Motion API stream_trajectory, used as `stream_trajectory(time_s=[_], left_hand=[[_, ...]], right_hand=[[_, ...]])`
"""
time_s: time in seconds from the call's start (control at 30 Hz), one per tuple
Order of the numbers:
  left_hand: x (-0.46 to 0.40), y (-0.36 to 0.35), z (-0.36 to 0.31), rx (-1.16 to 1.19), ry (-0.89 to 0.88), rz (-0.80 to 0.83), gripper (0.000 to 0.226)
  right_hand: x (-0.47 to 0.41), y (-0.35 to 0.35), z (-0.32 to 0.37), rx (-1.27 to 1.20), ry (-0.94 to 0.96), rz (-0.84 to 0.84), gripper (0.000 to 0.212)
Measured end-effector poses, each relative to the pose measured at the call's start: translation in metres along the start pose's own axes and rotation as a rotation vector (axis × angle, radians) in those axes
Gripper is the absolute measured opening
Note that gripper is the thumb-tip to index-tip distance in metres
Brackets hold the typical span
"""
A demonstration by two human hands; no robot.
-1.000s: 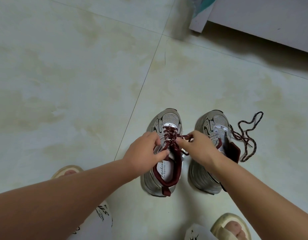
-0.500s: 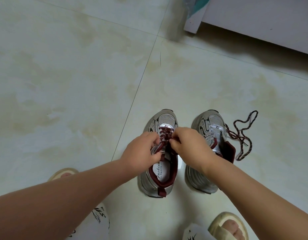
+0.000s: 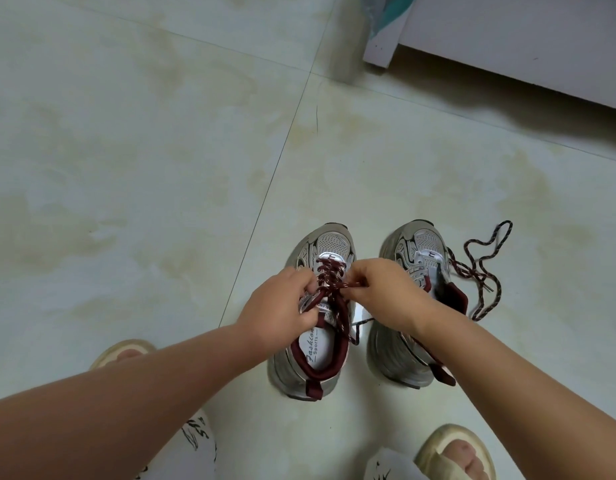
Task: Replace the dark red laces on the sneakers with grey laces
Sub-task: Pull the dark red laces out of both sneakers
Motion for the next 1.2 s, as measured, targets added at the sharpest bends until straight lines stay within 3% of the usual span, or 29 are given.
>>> stream_trajectory(time_s=[0.07, 0.13, 0.2, 0.33, 0.37, 0.43, 0.5, 0.57, 0.7, 0.77, 0.83, 0.9, 0.97, 1.03, 1.1, 1.13, 1.2], left_hand=[[-0.001, -0.001, 0.0, 0.017, 0.011, 0.0, 0.02], [-0.003, -0.001, 0.0, 0.031, 0.02, -0.014, 0.02], [-0.005, -0.001, 0.001, 0.046, 0.029, -0.021, 0.02], [-0.004, -0.002, 0.004, 0.085, 0.067, -0.021, 0.027], [-0.004, -0.002, 0.004, 0.09, 0.074, -0.023, 0.031], [-0.004, -0.002, 0.005, 0.092, 0.084, -0.027, 0.03], [-0.004, -0.001, 0.005, 0.089, 0.085, -0.028, 0.028], [-0.003, -0.001, 0.005, 0.085, 0.08, -0.02, 0.029], [-0.003, -0.001, 0.006, 0.083, 0.092, -0.011, 0.024], [-0.004, -0.001, 0.006, 0.086, 0.095, -0.017, 0.024], [-0.003, 0.0, 0.006, 0.094, 0.099, -0.021, 0.027], [-0.002, 0.001, 0.006, 0.089, 0.099, -0.018, 0.03], [-0.002, 0.001, 0.006, 0.083, 0.096, -0.018, 0.027], [-0.001, 0.001, 0.005, 0.077, 0.091, -0.018, 0.022], [-0.001, 0.001, 0.005, 0.072, 0.087, -0.019, 0.021], [-0.001, 0.001, 0.005, 0.072, 0.087, -0.019, 0.021], [-0.001, 0.001, 0.004, 0.072, 0.091, -0.021, 0.021]], right_hand=[[-0.002, 0.007, 0.007, 0.389, 0.118, -0.147, 0.007], [-0.001, 0.006, 0.016, 0.66, 0.289, -0.378, 0.015], [0.002, 0.001, 0.019, 0.633, 0.276, -0.493, 0.027], [0.008, -0.003, 0.011, 0.296, -0.253, -0.256, 0.049], [0.007, -0.004, 0.007, 0.235, -0.308, -0.201, 0.045], [0.003, -0.009, 0.003, 0.065, -0.295, -0.06, 0.034], [0.001, -0.013, 0.004, -0.049, -0.236, -0.004, 0.037], [0.001, -0.007, 0.006, 0.04, -0.174, -0.088, 0.031], [0.005, 0.01, 0.007, 0.48, 0.041, -0.389, 0.017], [0.006, 0.007, 0.005, 0.365, 0.012, -0.336, 0.024], [0.007, 0.001, 0.003, 0.001, -0.103, -0.117, 0.026], [0.008, -0.007, 0.002, -0.237, -0.15, -0.008, 0.021], [0.006, -0.006, 0.001, -0.202, -0.125, -0.091, 0.018], [0.005, 0.0, 0.0, -0.131, -0.097, -0.324, 0.017], [0.005, 0.007, -0.002, -0.259, -0.121, -0.529, 0.016], [0.005, 0.007, -0.004, -0.351, -0.149, -0.573, 0.016], [0.007, 0.003, -0.004, -0.478, -0.213, -0.491, 0.018]])
Point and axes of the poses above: each hand's wrist, its own x-axis away from the middle knuckle, its own y-axis out of the back of the hand, z = x × y, the point moved 1 cm from there along -x, towards the middle knuckle, and after that the axes turned 5 degrees about -z, right-handed, at the moved point
